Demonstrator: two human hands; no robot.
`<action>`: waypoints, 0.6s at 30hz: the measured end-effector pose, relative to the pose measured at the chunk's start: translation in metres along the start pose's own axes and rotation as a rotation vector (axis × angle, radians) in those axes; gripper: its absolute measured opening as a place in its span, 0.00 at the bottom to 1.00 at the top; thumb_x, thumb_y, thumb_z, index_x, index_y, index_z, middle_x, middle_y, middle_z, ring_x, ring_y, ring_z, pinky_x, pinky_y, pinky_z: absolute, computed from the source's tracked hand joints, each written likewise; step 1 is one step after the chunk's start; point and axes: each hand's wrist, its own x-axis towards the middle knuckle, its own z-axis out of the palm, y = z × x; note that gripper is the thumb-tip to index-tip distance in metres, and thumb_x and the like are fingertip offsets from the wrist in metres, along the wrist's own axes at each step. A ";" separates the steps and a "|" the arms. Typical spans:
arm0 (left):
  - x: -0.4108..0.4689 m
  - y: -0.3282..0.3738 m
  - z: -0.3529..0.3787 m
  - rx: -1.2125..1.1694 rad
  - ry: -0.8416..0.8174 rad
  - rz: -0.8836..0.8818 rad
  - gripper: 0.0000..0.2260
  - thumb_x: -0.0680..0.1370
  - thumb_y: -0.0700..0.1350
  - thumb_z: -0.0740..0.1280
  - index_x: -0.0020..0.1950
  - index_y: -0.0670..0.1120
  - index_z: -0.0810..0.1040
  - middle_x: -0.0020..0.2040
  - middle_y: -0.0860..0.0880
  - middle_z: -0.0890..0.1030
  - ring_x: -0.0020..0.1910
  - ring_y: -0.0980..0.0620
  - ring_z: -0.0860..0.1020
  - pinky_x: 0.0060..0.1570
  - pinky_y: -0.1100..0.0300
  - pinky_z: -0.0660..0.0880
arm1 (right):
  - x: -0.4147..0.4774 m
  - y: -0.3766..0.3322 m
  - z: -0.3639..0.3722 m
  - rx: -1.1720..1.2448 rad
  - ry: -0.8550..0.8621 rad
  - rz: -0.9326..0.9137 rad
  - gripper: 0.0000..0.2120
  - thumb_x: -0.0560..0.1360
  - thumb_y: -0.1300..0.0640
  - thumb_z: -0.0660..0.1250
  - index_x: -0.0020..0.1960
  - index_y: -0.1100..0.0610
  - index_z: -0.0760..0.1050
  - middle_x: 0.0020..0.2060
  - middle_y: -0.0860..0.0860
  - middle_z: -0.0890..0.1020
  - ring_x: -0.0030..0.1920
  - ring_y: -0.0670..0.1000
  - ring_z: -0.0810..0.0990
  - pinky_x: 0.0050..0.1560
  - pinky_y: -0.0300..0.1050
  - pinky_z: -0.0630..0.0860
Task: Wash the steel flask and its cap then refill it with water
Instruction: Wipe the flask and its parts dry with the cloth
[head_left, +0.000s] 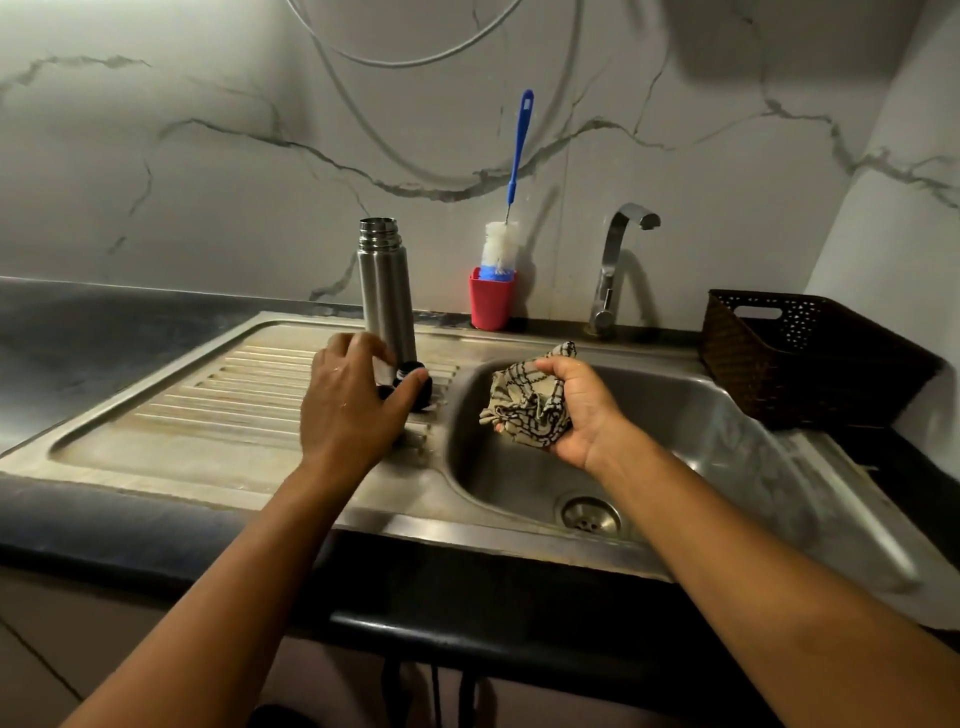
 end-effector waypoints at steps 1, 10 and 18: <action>0.001 0.015 0.004 -0.108 -0.011 0.002 0.16 0.77 0.56 0.74 0.55 0.47 0.76 0.55 0.48 0.78 0.53 0.50 0.77 0.44 0.63 0.71 | -0.001 -0.002 -0.003 0.007 0.005 0.001 0.13 0.80 0.52 0.62 0.49 0.60 0.81 0.44 0.61 0.86 0.49 0.63 0.84 0.61 0.67 0.78; 0.019 0.121 0.084 -0.868 -0.771 -0.507 0.12 0.79 0.47 0.74 0.59 0.44 0.81 0.45 0.46 0.88 0.44 0.48 0.87 0.42 0.54 0.85 | -0.021 -0.050 -0.059 -0.074 0.075 -0.015 0.17 0.83 0.50 0.59 0.59 0.60 0.80 0.46 0.61 0.86 0.42 0.60 0.85 0.46 0.59 0.82; 0.038 0.226 0.147 -0.912 -0.789 -0.377 0.10 0.80 0.46 0.73 0.59 0.43 0.82 0.46 0.45 0.87 0.40 0.50 0.86 0.35 0.56 0.82 | -0.051 -0.117 -0.150 -0.452 0.382 -0.320 0.07 0.78 0.66 0.66 0.55 0.60 0.77 0.47 0.62 0.85 0.40 0.59 0.87 0.31 0.54 0.84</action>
